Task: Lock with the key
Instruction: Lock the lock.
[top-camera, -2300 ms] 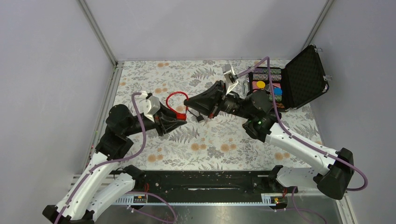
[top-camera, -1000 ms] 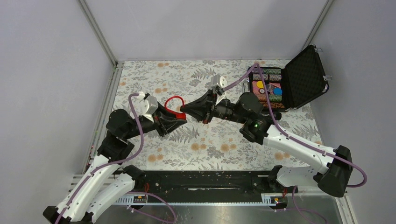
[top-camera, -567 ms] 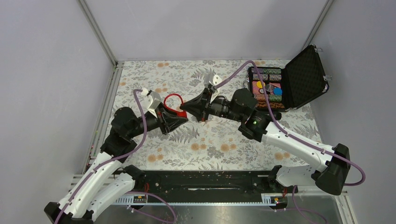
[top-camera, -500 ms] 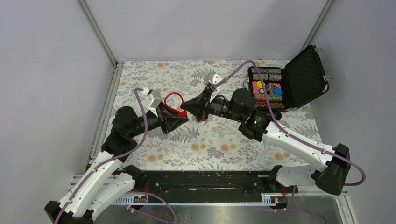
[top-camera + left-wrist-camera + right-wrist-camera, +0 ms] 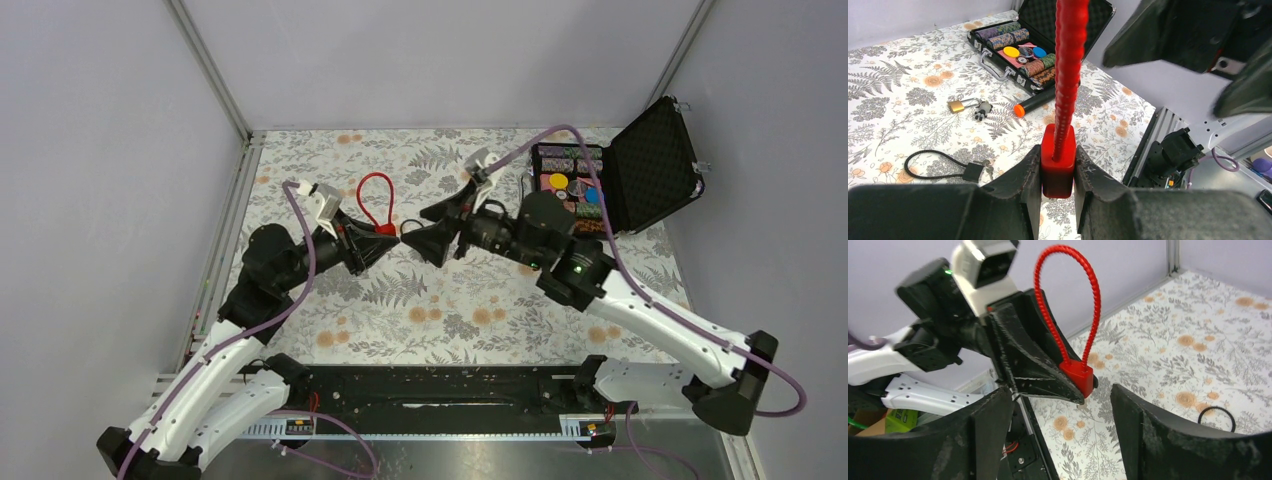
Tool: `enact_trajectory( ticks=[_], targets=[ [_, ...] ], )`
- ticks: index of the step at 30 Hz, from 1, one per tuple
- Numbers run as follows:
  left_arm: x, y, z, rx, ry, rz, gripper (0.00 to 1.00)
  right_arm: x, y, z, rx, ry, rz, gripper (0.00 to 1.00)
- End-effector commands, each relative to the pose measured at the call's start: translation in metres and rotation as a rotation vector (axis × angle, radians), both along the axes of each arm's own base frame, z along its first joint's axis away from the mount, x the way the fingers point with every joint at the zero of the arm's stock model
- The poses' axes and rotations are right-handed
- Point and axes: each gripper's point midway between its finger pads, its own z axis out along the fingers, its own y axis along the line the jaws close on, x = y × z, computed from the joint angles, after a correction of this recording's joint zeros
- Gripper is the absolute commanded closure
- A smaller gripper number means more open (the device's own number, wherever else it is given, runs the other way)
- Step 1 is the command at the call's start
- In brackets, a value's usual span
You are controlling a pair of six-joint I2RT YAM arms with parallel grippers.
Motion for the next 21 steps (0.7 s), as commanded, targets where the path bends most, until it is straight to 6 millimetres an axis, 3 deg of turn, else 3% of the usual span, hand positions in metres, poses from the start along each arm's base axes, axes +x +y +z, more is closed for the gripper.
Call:
enact_trajectory(
  ticks=[1, 6, 10, 16, 21],
  targets=[
    [0.001, 0.005, 0.042, -0.092, -0.073, 0.036, 1.0, -0.015, -0.015, 0.029, 0.107, -0.036, 0.025, 0.2],
    [-0.002, 0.001, 0.057, -0.116, -0.013, 0.014, 1.0, -0.031, -0.012, 0.012, 0.137, -0.004, 0.109, 0.18],
    [-0.001, -0.003, 0.062, -0.141, 0.041, 0.003, 1.0, -0.045, -0.004, 0.016, 0.265, 0.043, 0.202, 0.17],
    [-0.011, -0.009, 0.085, -0.256, 0.074, -0.065, 1.0, -0.04, 0.012, 0.015, 0.301, 0.087, 0.231, 0.18],
    [-0.011, -0.01, 0.089, -0.293, 0.117, -0.062, 1.0, -0.028, 0.026, 0.015, 0.286, 0.059, 0.224, 0.24]
  ],
)
